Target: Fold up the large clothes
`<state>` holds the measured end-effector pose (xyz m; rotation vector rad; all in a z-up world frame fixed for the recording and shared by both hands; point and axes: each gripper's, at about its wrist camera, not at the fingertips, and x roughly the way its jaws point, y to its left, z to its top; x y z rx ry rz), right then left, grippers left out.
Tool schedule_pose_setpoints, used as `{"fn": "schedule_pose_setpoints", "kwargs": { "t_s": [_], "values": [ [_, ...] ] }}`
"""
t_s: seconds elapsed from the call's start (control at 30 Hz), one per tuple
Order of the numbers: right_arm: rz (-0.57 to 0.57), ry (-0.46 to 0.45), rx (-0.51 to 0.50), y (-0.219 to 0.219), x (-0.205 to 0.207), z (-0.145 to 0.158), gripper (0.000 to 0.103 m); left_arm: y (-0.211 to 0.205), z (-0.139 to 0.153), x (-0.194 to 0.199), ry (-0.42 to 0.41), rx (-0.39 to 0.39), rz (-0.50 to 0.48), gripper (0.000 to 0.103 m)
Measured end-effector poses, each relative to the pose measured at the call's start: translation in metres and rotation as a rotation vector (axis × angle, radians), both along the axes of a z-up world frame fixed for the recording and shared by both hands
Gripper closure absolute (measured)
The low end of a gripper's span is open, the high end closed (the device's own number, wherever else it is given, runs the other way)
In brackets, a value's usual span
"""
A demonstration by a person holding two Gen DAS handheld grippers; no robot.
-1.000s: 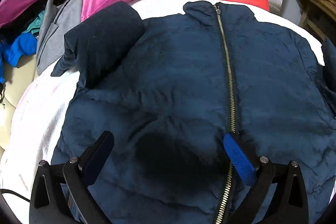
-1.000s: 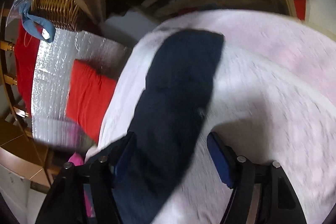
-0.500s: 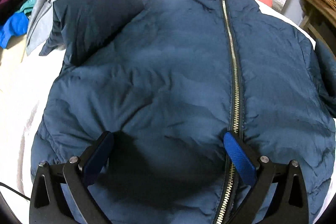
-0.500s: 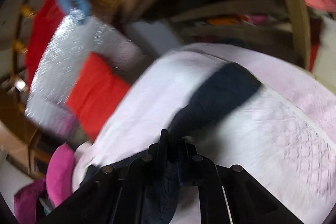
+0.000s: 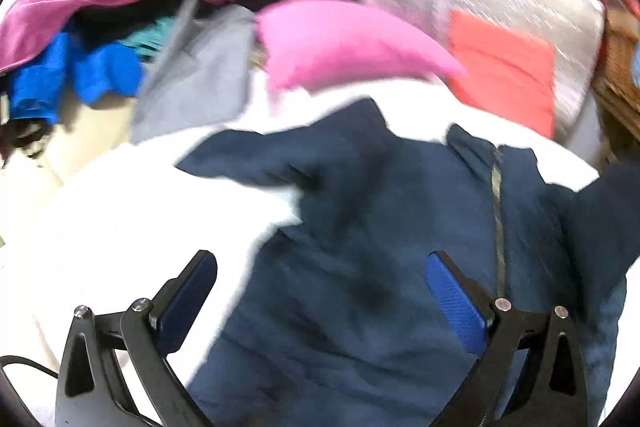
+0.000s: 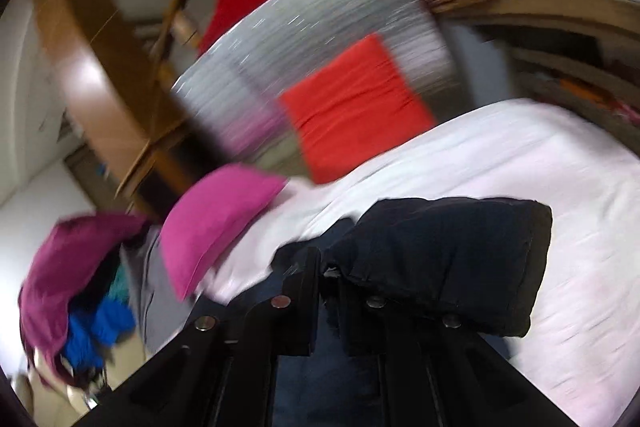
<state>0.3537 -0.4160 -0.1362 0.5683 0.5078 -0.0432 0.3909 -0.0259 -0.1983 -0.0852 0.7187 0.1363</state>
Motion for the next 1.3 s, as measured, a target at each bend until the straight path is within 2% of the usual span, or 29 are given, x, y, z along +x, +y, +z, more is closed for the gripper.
{"fn": "schedule_pose_setpoints", "kwargs": {
  "t_s": [0.1,0.27,0.33,0.37,0.4,0.43,0.53,0.63,0.73,0.8,0.87,0.97,1.03,1.17,1.3],
  "values": [
    [0.081,0.035,-0.018,0.051,0.018,-0.025,0.095,0.032,0.006,0.0,-0.009,-0.027,0.05,0.0],
    [0.205,0.125,0.046,0.119,0.046,-0.074,0.09,0.061,0.002,-0.001,0.011,-0.101,0.11,0.0],
    [0.249,0.185,0.081,0.134,0.052,-0.095,0.082,0.068,0.001,0.003,0.018,-0.128,0.127,0.0],
    [0.274,0.213,0.101,0.141,0.054,-0.103,0.062,0.069,0.002,0.0,0.021,-0.137,0.128,0.0],
    [0.302,0.239,0.125,0.146,0.054,-0.111,0.037,0.071,0.0,0.0,0.026,-0.149,0.127,0.0],
    [0.338,0.252,0.155,0.147,0.046,-0.119,0.03,0.07,0.0,0.001,0.029,-0.155,0.124,0.0],
    [0.408,0.226,0.164,0.143,0.032,-0.119,0.03,0.06,0.001,-0.001,0.032,-0.15,0.102,0.0],
    [0.447,0.171,0.171,0.119,0.01,-0.106,0.03,0.045,0.004,-0.003,0.019,-0.13,0.062,0.0],
    [0.348,0.118,0.172,0.074,-0.012,-0.094,0.03,0.021,0.006,-0.005,0.002,-0.105,-0.016,0.0],
    [0.237,0.09,0.18,0.037,-0.026,-0.09,0.03,0.003,0.007,-0.007,-0.012,-0.087,-0.084,0.0],
    [0.052,0.103,0.181,-0.011,-0.039,-0.091,0.03,-0.013,0.006,-0.008,-0.01,-0.092,-0.154,0.0],
    [-0.129,0.135,0.193,-0.062,-0.051,-0.103,0.03,-0.04,0.003,-0.008,0.002,-0.12,-0.266,0.0],
    [-0.188,0.167,0.194,-0.083,-0.051,-0.113,0.03,-0.056,0.0,-0.008,0.011,-0.122,-0.31,0.0],
    [-0.209,0.24,0.222,-0.101,-0.032,-0.139,0.03,-0.086,-0.01,-0.003,0.059,-0.156,-0.401,0.0],
    [-0.171,0.286,0.255,-0.098,0.0,-0.159,0.03,-0.119,-0.026,0.003,0.122,-0.111,-0.458,0.0]
  ]
}}
